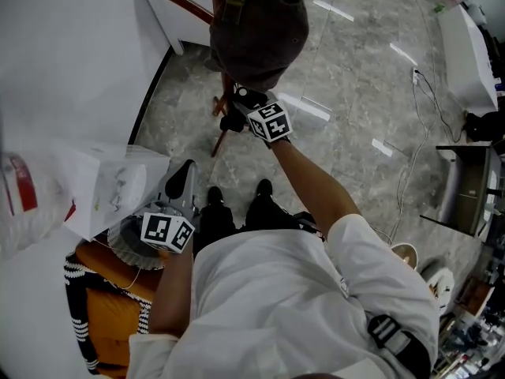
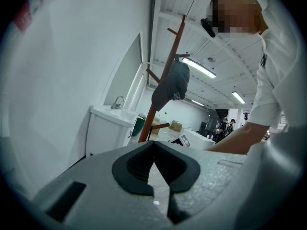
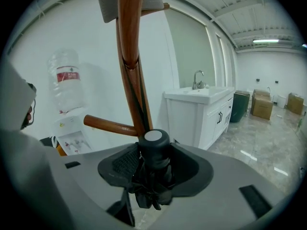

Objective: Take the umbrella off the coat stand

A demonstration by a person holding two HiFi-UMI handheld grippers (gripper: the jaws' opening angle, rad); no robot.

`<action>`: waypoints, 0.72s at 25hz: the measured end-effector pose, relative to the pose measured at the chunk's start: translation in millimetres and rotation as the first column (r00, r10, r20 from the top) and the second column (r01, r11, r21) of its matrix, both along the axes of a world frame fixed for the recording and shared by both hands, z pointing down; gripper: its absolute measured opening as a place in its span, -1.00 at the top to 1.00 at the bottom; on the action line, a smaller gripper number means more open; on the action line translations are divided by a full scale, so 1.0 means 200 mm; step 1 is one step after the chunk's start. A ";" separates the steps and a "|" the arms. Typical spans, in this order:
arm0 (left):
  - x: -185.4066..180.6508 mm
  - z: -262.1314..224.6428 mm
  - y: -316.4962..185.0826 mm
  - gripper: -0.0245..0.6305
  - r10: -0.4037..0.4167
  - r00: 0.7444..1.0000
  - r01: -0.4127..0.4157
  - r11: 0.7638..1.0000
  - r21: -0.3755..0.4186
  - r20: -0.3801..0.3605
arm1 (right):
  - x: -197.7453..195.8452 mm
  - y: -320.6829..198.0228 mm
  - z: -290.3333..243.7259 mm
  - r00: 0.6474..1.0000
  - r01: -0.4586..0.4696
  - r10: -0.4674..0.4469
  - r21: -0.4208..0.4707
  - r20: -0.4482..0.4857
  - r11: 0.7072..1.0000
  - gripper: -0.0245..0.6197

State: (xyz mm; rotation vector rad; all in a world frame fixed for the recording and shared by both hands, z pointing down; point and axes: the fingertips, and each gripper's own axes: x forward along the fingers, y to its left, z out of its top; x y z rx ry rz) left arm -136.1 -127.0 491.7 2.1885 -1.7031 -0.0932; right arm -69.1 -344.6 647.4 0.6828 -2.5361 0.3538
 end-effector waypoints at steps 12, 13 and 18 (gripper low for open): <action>-0.01 -0.04 -0.06 0.90 0.017 0.999 -0.017 1.000 0.021 -0.032 | 0.05 0.04 -0.19 0.997 0.041 -0.045 0.052 0.070 0.998 0.31; 0.00 -0.05 -0.06 0.90 0.022 0.999 -0.021 1.000 0.023 -0.032 | 0.06 0.04 -0.21 0.996 0.040 -0.044 0.054 0.074 0.998 0.31; 0.01 -0.06 -0.08 0.90 0.037 0.999 -0.036 0.999 0.030 -0.032 | 0.12 0.07 -0.26 0.994 0.011 -0.017 0.054 0.109 0.998 0.31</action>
